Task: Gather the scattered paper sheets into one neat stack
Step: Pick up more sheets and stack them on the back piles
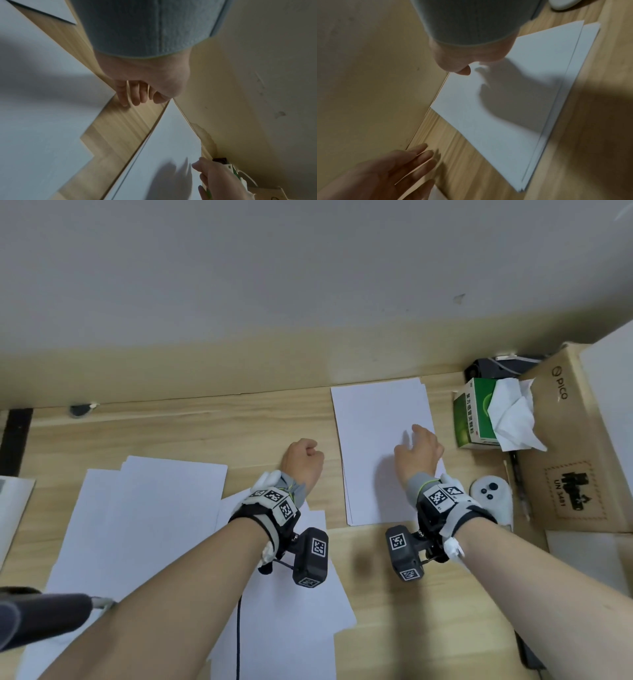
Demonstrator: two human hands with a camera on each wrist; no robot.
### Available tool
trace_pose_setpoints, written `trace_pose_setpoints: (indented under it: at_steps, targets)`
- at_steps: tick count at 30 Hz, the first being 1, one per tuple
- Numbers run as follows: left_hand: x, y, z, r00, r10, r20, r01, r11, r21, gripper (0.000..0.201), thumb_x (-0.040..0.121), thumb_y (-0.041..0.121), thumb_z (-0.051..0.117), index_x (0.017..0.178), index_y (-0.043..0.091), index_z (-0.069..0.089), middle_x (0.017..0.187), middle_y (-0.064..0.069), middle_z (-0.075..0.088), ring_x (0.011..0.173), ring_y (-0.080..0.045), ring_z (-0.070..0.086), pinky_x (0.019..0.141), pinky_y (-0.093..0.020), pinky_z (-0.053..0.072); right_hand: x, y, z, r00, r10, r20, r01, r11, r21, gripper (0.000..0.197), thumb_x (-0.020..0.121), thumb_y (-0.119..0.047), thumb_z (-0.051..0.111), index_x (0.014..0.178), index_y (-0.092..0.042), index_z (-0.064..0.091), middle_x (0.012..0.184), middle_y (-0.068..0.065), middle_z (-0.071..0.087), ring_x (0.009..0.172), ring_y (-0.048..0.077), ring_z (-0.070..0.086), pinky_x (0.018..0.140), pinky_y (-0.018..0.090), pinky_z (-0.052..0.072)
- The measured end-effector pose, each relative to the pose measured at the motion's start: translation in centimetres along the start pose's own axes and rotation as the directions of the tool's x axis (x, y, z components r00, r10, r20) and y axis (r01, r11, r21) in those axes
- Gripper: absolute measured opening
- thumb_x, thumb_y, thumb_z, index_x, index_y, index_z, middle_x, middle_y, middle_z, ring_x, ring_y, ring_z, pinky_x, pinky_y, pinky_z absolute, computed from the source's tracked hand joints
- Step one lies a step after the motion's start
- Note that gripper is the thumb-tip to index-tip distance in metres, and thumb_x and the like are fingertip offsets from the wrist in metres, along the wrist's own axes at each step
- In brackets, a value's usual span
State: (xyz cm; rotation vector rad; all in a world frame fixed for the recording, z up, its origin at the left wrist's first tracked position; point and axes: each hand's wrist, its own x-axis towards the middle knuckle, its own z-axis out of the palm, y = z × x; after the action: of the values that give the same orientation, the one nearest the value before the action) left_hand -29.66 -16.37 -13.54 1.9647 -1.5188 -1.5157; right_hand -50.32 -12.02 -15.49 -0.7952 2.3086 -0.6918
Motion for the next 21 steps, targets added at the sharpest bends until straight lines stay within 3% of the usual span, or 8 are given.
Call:
trace_pose_setpoints:
  at_steps: [4, 7, 10, 11, 14, 18, 21]
  targets:
    - [-1.3, -1.9, -2.1, 0.999, 0.018, -0.028, -0.019, 1.000, -0.016, 0.037, 0.091, 0.015, 0.047, 0.127, 0.013, 0.057, 0.123, -0.004, 0.061, 0.101, -0.021, 0.060, 0.081, -0.026, 0.043, -3.3, -1.0, 1.4, 0.999, 0.015, 0.049, -0.019, 0.995, 0.095, 0.053, 0.090, -0.004, 0.045, 0.141, -0.016, 0.046, 0.145, 0.006, 0.042, 0.137, 0.025, 0.034, 0.111, 0.045, 0.037]
    - [-2.9, -3.7, -3.9, 0.999, 0.010, -0.047, -0.011, 0.999, -0.030, 0.032, 0.092, 0.011, 0.047, 0.121, 0.011, 0.060, 0.110, -0.003, 0.061, 0.090, -0.018, 0.055, 0.076, -0.023, 0.038, -6.4, -1.2, 2.8, 0.996, 0.031, 0.089, -0.047, 0.982, 0.182, 0.038, 0.093, -0.008, 0.046, 0.128, -0.019, 0.055, 0.126, 0.000, 0.058, 0.118, 0.023, 0.057, 0.100, 0.040, 0.047]
    - [-4.7, -6.4, -6.2, 0.997, -0.038, -0.067, 0.030, 0.992, -0.124, 0.024, 0.090, 0.011, 0.045, 0.101, 0.009, 0.066, 0.088, -0.006, 0.069, 0.075, -0.024, 0.060, 0.070, -0.032, 0.050, -10.4, -1.2, 4.3, 0.990, 0.045, 0.131, -0.070, 0.979, 0.192, 0.030, 0.093, -0.011, 0.045, 0.117, -0.021, 0.060, 0.112, -0.007, 0.060, 0.103, 0.022, 0.061, 0.087, 0.035, 0.051]
    - [-5.5, -7.3, -7.1, 0.996, -0.060, -0.059, 0.051, 0.988, -0.144, 0.023, 0.090, 0.012, 0.045, 0.097, 0.008, 0.067, 0.080, -0.007, 0.068, 0.068, -0.024, 0.060, 0.064, -0.030, 0.050, -11.7, -1.0, 4.8, 0.989, 0.050, 0.141, -0.077, 0.979, 0.190, 0.030, 0.092, -0.012, 0.045, 0.117, -0.020, 0.061, 0.114, -0.006, 0.061, 0.101, 0.022, 0.062, 0.085, 0.036, 0.052]
    - [-7.1, -9.9, -9.4, 0.996, -0.086, -0.037, 0.081, 0.990, -0.117, 0.021, 0.090, 0.014, 0.048, 0.091, 0.009, 0.068, 0.075, -0.006, 0.068, 0.059, -0.021, 0.059, 0.054, -0.023, 0.048, -14.3, -0.1, 5.9, 0.988, 0.068, 0.141, -0.093, 0.980, 0.176, 0.025, 0.091, -0.015, 0.051, 0.113, -0.019, 0.064, 0.116, 0.000, 0.064, 0.102, 0.024, 0.063, 0.092, 0.039, 0.052]
    - [-9.4, -14.7, -12.9, 0.995, -0.090, -0.048, 0.083, 0.988, -0.127, 0.020, 0.088, 0.013, 0.051, 0.077, 0.012, 0.068, 0.069, -0.008, 0.069, 0.058, -0.026, 0.061, 0.066, -0.039, 0.056, -18.6, 1.8, 7.6, 0.980, 0.065, 0.191, -0.086, 0.991, 0.102, 0.019, 0.087, -0.019, 0.063, 0.105, -0.019, 0.067, 0.112, 0.003, 0.070, 0.106, 0.025, 0.064, 0.096, 0.037, 0.049]
    - [-11.1, -17.9, -14.8, 0.994, -0.090, -0.062, 0.084, 0.992, -0.091, 0.024, 0.089, 0.012, 0.051, 0.072, 0.017, 0.066, 0.066, -0.004, 0.068, 0.061, -0.026, 0.061, 0.072, -0.041, 0.058, -21.5, 2.9, 8.6, 0.980, 0.078, 0.182, -0.074, 0.997, -0.026, 0.032, 0.080, -0.019, 0.070, 0.109, -0.004, 0.066, 0.113, 0.015, 0.069, 0.108, 0.034, 0.064, 0.095, 0.043, 0.051]
